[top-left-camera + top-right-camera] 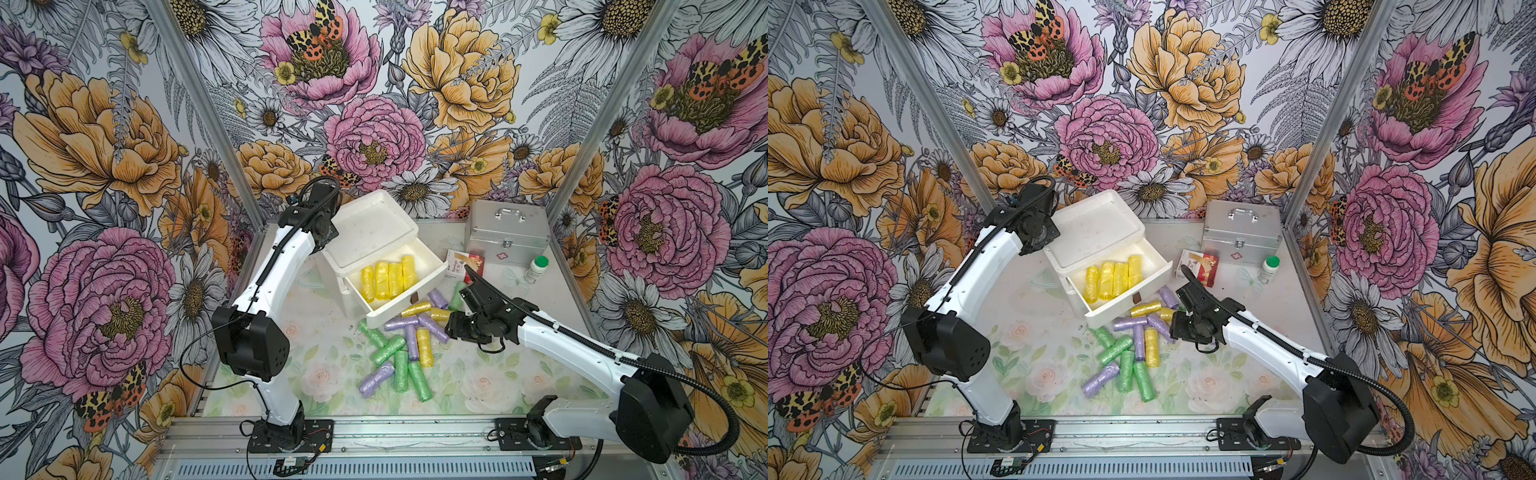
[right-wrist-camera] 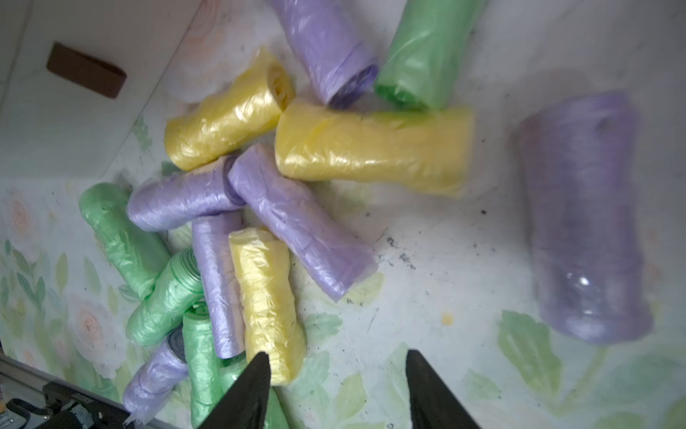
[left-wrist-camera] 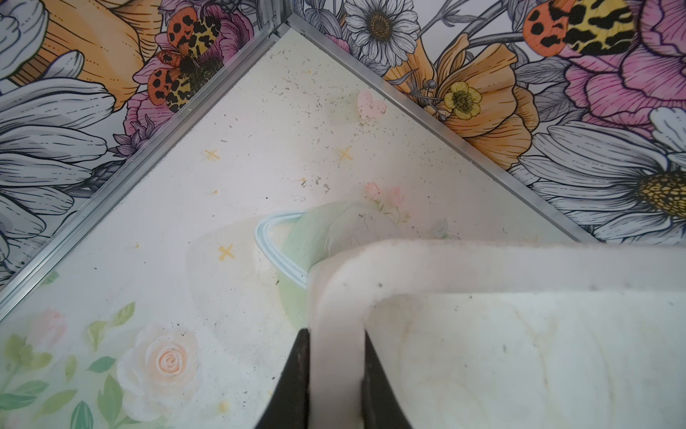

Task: Sort the rolls of trash bags by color and place them into the drawer
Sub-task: Pick up the roll of trash bags from the center of the board.

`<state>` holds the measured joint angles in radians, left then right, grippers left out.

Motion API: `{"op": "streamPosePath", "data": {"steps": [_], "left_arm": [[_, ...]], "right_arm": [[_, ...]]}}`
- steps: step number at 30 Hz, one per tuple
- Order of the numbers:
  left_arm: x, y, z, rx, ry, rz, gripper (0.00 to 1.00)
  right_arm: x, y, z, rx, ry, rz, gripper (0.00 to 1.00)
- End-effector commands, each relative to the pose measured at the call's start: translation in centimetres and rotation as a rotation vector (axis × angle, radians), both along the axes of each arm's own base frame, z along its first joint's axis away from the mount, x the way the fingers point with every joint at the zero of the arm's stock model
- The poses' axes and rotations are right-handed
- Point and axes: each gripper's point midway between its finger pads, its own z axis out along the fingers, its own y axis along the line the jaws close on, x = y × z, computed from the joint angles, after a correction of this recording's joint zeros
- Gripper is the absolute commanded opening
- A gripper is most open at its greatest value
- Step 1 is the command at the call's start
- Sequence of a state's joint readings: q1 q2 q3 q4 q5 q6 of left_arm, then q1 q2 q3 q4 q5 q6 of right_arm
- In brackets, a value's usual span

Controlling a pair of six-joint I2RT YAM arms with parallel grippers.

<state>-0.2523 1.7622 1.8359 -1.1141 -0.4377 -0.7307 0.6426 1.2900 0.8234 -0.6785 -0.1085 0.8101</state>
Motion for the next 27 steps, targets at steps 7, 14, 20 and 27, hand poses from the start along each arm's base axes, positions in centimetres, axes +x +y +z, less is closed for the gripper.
{"op": "streamPosePath", "data": {"steps": [7,14,20,27], "left_arm": [[-0.6,-4.1,-7.9,-0.226,0.206,-0.027,0.00],[-0.6,-4.3,-8.0,-0.229,0.208,-0.024,0.00],[-0.6,-4.4,-7.9,-0.227,0.204,-0.026,0.00],[-0.7,-4.4,-7.8,-0.235,0.205,-0.031,0.00]], "right_arm": [[1.3,3.1,-1.8,0.062,-0.094,-0.035,0.57],[2.0,5.0,-2.6,0.069,-0.107,-0.027,0.55],[2.4,6.0,-3.8,0.050,-0.102,-0.019,0.54],[3.0,6.6,-5.7,0.039,-0.076,-0.033,0.51]]}}
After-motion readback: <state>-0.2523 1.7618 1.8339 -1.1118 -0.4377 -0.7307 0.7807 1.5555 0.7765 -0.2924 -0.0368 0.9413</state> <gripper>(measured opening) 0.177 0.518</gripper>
